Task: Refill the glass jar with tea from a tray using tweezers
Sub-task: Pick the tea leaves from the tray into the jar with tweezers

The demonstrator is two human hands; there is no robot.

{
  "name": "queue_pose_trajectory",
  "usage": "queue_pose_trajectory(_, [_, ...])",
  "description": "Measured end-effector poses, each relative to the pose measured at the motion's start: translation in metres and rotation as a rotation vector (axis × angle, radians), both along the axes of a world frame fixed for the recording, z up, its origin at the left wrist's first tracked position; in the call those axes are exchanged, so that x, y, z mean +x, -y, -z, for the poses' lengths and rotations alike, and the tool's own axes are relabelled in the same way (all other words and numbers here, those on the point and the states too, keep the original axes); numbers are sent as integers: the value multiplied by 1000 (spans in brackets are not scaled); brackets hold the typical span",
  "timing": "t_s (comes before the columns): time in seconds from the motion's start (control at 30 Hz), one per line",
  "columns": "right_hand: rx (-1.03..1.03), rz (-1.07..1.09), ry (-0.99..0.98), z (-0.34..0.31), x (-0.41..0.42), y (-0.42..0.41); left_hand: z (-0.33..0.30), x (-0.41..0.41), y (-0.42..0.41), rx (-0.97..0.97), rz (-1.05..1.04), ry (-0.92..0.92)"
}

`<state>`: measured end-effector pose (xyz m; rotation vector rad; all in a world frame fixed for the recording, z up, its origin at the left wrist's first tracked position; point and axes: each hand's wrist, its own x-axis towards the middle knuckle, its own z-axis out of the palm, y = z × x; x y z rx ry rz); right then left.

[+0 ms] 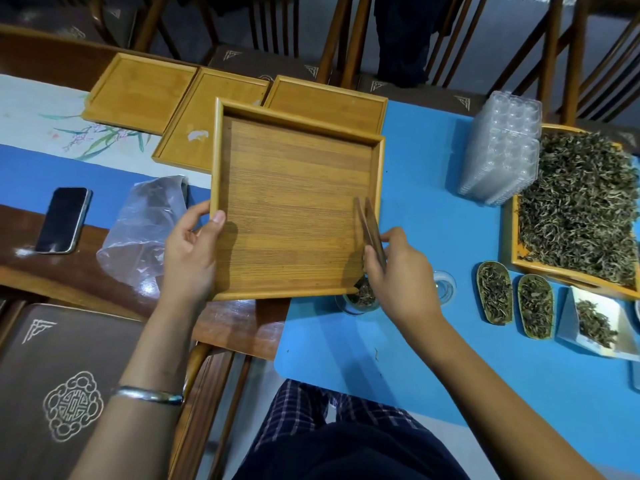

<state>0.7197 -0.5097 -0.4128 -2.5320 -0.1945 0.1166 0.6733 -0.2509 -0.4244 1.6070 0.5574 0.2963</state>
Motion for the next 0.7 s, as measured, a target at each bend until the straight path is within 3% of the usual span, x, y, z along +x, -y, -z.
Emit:
queue_pose_trajectory(0.23, [67, -5, -207, 8, -55, 11, -4, 0, 3, -1, 7, -3])
queue_pose_trajectory(0.4, [63, 4, -34, 0, -39, 18, -6, 0, 3, 2, -4, -16])
queue_pose_trajectory(0.7, [20, -23, -56, 2, -15, 0, -10, 2, 8, 0, -34, -24])
